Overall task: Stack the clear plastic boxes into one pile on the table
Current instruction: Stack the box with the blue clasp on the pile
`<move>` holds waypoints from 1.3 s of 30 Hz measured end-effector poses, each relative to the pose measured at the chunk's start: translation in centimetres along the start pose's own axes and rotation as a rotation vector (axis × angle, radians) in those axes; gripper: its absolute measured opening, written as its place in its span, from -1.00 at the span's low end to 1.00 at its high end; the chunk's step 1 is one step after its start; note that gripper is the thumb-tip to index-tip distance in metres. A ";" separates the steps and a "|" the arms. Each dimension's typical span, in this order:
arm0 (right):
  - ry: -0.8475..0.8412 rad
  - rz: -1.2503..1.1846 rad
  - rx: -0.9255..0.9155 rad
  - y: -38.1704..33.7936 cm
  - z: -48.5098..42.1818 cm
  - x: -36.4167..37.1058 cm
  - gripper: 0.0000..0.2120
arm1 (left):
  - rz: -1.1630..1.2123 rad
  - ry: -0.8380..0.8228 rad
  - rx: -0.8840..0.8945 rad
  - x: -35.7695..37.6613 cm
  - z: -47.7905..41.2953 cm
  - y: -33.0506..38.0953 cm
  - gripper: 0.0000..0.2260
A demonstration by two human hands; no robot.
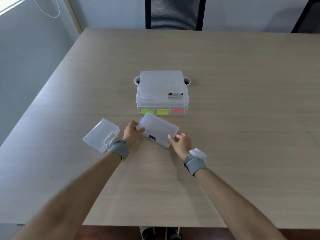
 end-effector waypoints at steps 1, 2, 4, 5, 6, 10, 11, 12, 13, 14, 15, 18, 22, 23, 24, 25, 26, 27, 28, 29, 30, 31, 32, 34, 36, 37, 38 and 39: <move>0.006 -0.007 -0.006 0.0 0.0 -0.1 -0.62 | 0.041 0.000 0.000 -0.1 0.1 -0.1 -0.83; 0.017 -0.020 -0.016 -0.1 0.1 -0.2 -0.64 | 0.089 -0.002 -0.001 -0.1 0.2 -0.2 -0.84; 0.030 -0.091 -0.022 -0.4 0.4 -0.6 -0.66 | 0.205 -0.016 -0.016 -0.4 0.6 -0.4 -0.83; 0.032 -0.137 -0.023 -0.6 0.6 -0.7 -0.63 | 0.269 -0.030 -0.023 -0.5 0.9 -0.5 -0.81; 0.033 -0.175 -0.034 -0.8 0.7 -0.9 -0.59 | 0.332 -0.045 -0.019 -0.6 1.2 -0.5 -0.80; 0.070 -0.229 -0.122 -1.9 0.8 -1.8 -0.55 | 0.457 -0.073 0.073 -1.7 2.2 0.7 -0.81; 0.083 -0.252 -0.138 -2.2 0.8 -2.1 -0.54 | 0.473 -0.073 0.099 -2.1 2.4 1.2 -0.81; 0.091 -0.279 -0.154 -2.5 0.8 -2.4 -0.54 | 0.485 -0.067 0.124 -2.5 2.5 1.7 -0.82; 0.101 -0.303 -0.175 -2.9 0.7 -2.7 -0.54 | 0.493 -0.059 0.150 -3.1 2.6 2.2 -0.82; 0.113 -0.321 -0.194 -3.1 0.7 -2.9 -0.54 | 0.497 -0.055 0.172 -3.4 2.7 2.7 -0.82; 0.132 -0.335 -0.212 -3.4 0.6 -3.2 -0.55 | 0.500 -0.048 0.193 -3.7 2.9 3.3 -0.82; 0.203 -0.390 -0.257 -4.2 0.3 -4.2 -0.58 | 0.521 -0.037 0.256 -4.5 3.2 5.0 -0.82; 0.298 -0.503 -0.270 -5.4 0.0 -6.0 -0.63 | 0.564 -0.046 0.318 -5.2 3.5 7.3 -0.84; 0.315 -0.536 -0.271 -5.9 -0.2 -6.5 -0.65 | 0.571 -0.041 0.328 -5.3 3.5 7.9 -0.85; 0.336 -0.562 -0.282 -6.3 -0.3 -7.0 -0.68 | 0.581 -0.028 0.333 -5.5 3.4 8.4 -0.85; 0.359 -0.579 -0.298 -6.9 -0.5 -7.6 -0.71 | 0.588 -0.009 0.336 -5.7 3.3 8.9 -0.85; 0.378 -0.592 -0.312 -7.5 -0.7 -8.2 -0.74 | 0.594 0.013 0.341 -6.0 3.1 9.5 -0.85; 0.388 -0.604 -0.320 -8.1 -1.0 -8.8 -0.77 | 0.595 0.034 0.347 -6.2 3.0 10.2 -0.85; 0.390 -0.613 -0.321 -8.7 -1.3 -9.2 -0.78 | 0.591 0.051 0.353 -6.5 2.8 10.9 -0.86; 0.389 -0.618 -0.316 -9.4 -1.6 -9.7 -0.78 | 0.585 0.063 0.359 -6.7 2.7 11.6 -0.86; 0.385 -0.618 -0.309 -10.0 -1.9 -10.1 -0.76 | 0.581 0.073 0.364 -6.9 2.5 12.3 -0.86; 0.379 -0.616 -0.304 -10.7 -2.2 -10.4 -0.74 | 0.579 0.084 0.368 -7.1 2.3 12.9 -0.86; 0.369 -0.612 -0.302 -11.3 -2.5 -10.7 -0.72 | 0.576 0.097 0.368 -7.3 2.2 13.5 -0.85; 0.350 -0.586 -0.313 -12.5 -3.0 -11.3 -0.69 | 0.569 0.119 0.359 -7.6 1.7 14.5 -0.84; 0.342 -0.527 -0.338 -13.4 -3.6 -11.8 -0.68 | 0.570 0.130 0.348 -7.7 1.2 15.2 -0.85; 0.340 -0.486 -0.348 -13.7 -3.9 -12.0 -0.68 | 0.571 0.138 0.345 -7.7 0.9 15.5 -0.86; 0.335 -0.441 -0.352 -14.0 -4.2 -12.2 -0.68 | 0.565 0.147 0.342 -7.7 0.6 15.6 -0.87; 0.323 -0.396 -0.352 -14.3 -4.6 -12.2 -0.69 | 0.553 0.155 0.338 -7.7 0.3 15.8 -0.88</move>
Point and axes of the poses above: each hand's wrist, its own z-axis away from the middle knuckle, its own x-axis out of the palm, y = z × x, the point moved 7 cm from there along -z, towards the middle knuckle, and after that the axes turned 2 degrees about -x, right-handed, at the moved point
